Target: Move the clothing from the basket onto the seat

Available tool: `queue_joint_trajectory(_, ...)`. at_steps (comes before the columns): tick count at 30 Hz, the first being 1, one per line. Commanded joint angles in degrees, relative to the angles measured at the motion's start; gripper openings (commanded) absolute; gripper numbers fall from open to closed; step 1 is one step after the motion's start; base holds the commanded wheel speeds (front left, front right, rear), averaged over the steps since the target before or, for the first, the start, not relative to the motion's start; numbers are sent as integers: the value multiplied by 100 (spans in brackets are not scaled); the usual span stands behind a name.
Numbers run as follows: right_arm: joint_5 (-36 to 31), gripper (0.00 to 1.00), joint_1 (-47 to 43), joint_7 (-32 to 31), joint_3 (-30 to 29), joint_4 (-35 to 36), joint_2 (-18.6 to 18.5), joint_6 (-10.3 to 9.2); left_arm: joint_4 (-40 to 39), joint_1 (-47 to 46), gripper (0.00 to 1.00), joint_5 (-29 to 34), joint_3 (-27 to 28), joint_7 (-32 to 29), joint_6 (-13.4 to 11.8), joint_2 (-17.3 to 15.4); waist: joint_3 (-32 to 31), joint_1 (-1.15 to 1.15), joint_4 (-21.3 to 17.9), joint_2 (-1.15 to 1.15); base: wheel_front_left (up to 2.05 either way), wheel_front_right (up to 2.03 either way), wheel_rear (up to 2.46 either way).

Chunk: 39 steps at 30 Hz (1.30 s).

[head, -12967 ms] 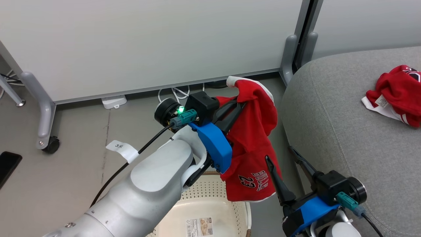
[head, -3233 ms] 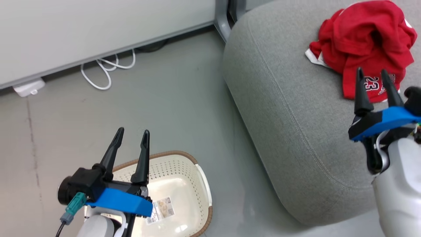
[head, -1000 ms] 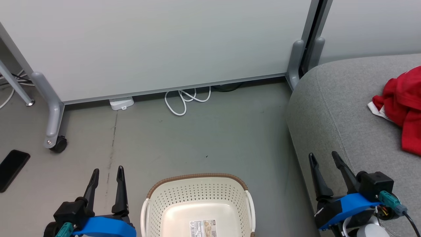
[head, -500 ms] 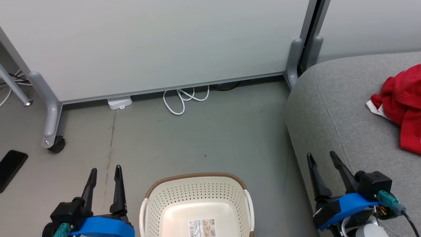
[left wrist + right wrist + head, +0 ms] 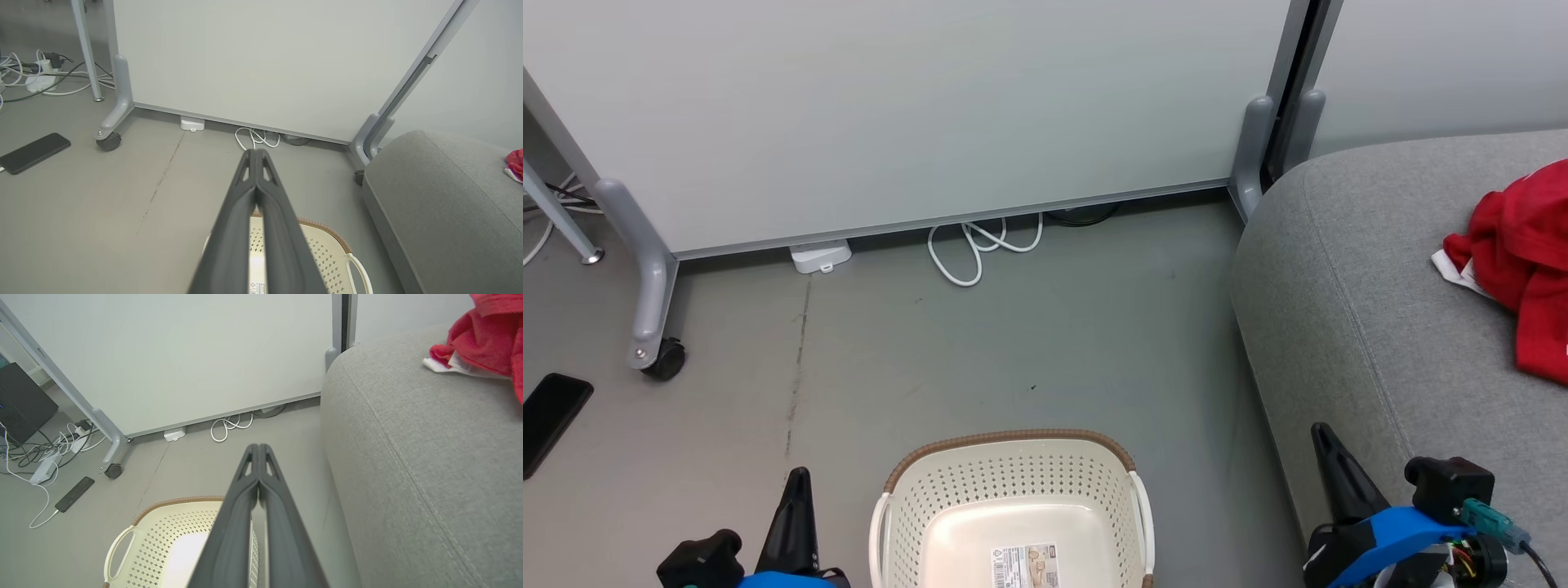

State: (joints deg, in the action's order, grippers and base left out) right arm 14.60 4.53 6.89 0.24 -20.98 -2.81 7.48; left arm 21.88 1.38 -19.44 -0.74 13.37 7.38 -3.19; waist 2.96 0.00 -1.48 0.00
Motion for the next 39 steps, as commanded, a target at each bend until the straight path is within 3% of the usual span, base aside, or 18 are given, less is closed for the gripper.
queue_joint_trajectory(1, 271, 0, 68, -45, -39, 114, -5, 0, -118, -115, 0, -236, 50, -57, 1, -22, -4, 0, 4, 0, 0, 0, 0)
queue_joint_trajectory(39, 3664, 0, 134, -628, -326, 400, -8, 1, -435, -436, 0, -3420, 360, -930, 7, -2, -91, 0, 50, 0, 0, 0, 0)
